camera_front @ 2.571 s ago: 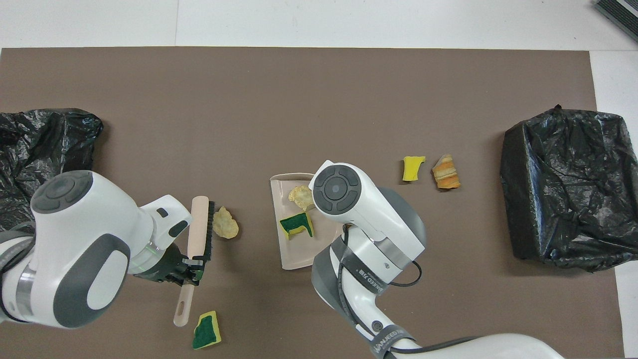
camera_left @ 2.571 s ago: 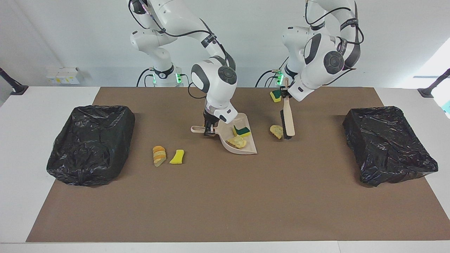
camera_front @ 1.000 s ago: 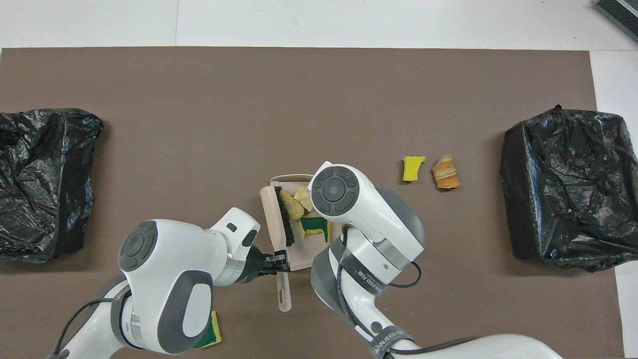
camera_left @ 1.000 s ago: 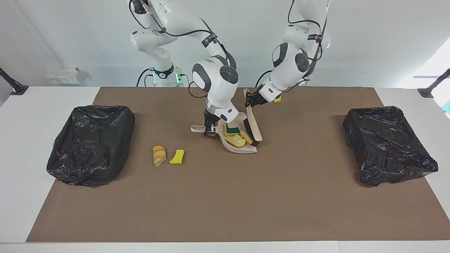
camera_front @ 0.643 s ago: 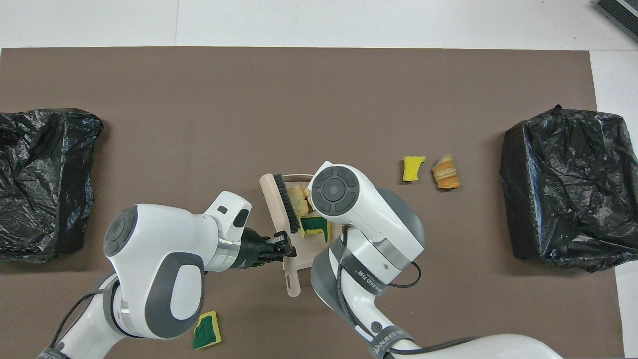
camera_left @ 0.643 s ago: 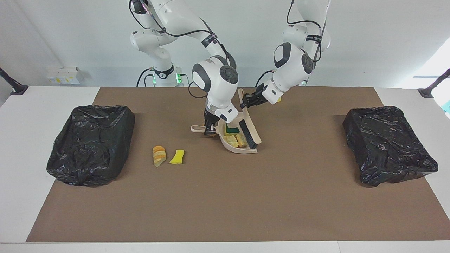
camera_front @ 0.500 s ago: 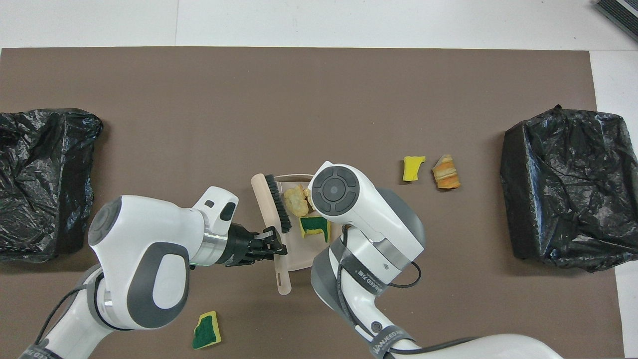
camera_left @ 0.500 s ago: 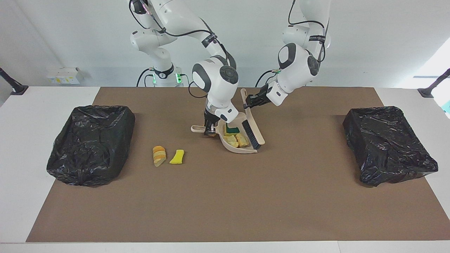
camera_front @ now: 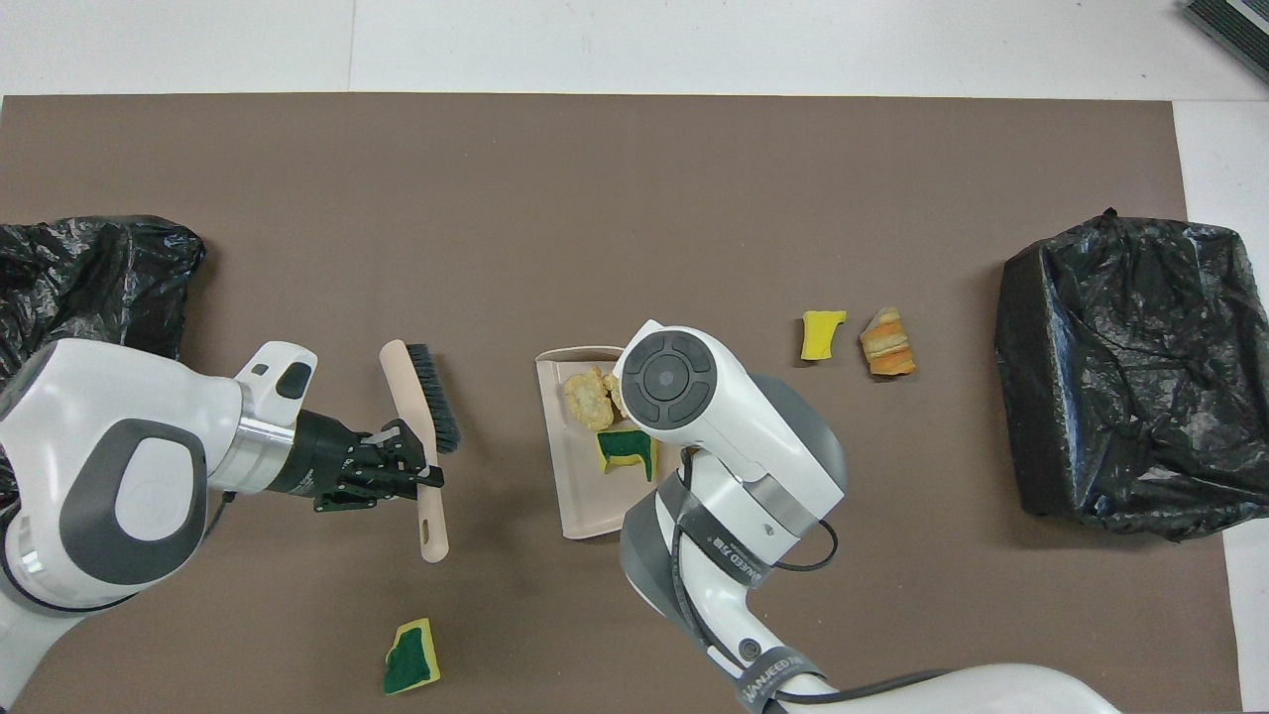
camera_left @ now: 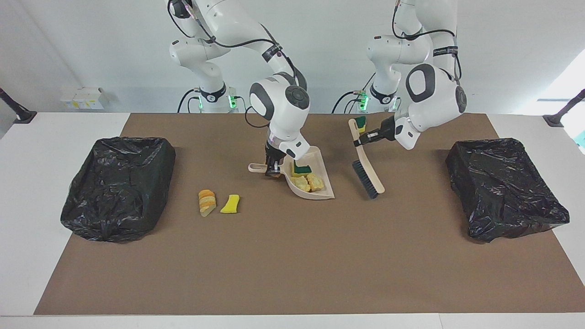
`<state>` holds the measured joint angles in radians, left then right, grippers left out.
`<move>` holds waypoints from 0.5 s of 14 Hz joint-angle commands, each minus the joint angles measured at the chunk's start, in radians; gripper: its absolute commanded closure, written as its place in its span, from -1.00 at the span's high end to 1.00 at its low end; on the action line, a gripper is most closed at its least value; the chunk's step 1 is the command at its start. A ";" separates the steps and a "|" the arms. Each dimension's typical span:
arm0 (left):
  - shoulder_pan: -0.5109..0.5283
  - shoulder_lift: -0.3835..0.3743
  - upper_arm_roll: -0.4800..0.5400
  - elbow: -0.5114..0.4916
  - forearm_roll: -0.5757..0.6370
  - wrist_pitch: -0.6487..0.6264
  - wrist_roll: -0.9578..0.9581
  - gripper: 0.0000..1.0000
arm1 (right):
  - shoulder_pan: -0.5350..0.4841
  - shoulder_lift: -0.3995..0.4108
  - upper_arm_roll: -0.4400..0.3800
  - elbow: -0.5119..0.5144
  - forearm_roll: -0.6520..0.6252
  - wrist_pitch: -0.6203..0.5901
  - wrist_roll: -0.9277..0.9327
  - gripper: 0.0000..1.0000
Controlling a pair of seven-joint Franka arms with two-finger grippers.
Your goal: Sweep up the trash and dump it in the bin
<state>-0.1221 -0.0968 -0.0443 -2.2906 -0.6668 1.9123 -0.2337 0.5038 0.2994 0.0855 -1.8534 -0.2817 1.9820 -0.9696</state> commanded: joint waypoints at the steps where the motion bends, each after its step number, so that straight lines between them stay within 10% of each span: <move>1: 0.047 0.090 -0.009 0.162 0.111 -0.149 0.004 -1.00 | -0.013 -0.006 0.008 -0.024 -0.007 0.035 -0.012 -1.00; 7: 0.030 0.010 -0.018 0.241 0.397 -0.343 -0.094 -1.00 | -0.014 -0.006 0.008 -0.032 -0.007 0.049 -0.008 -1.00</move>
<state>-0.0824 -0.0084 -0.0487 -2.0544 -0.3869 1.6312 -0.2661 0.5027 0.2993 0.0840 -1.8602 -0.2817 1.9948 -0.9697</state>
